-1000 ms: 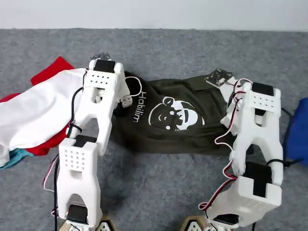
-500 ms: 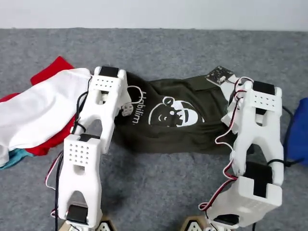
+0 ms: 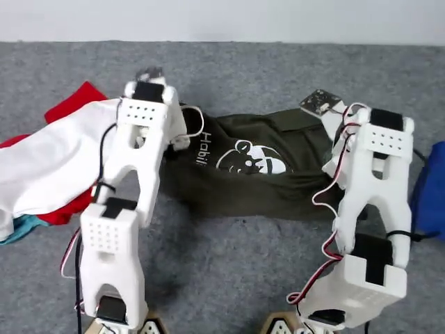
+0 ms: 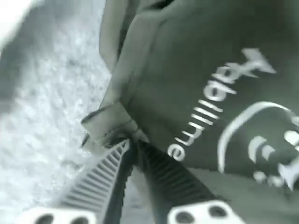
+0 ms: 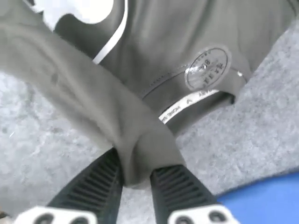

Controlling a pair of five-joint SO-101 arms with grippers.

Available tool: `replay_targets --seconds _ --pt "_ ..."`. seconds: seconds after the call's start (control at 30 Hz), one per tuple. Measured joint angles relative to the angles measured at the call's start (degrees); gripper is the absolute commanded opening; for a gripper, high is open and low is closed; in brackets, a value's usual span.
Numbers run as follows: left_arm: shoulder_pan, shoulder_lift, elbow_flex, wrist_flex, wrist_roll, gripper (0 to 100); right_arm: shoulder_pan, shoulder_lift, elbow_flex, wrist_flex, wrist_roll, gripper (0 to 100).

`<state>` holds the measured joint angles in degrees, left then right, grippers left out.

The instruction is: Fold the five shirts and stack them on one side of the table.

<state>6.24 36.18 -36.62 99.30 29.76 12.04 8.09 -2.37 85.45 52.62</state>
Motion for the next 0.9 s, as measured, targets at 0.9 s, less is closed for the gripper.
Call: replay_targets --seconds 0.9 --pt "0.8 -49.8 0.0 0.6 -9.9 1 4.2 -50.4 -6.2 -2.7 -11.2 1.0"
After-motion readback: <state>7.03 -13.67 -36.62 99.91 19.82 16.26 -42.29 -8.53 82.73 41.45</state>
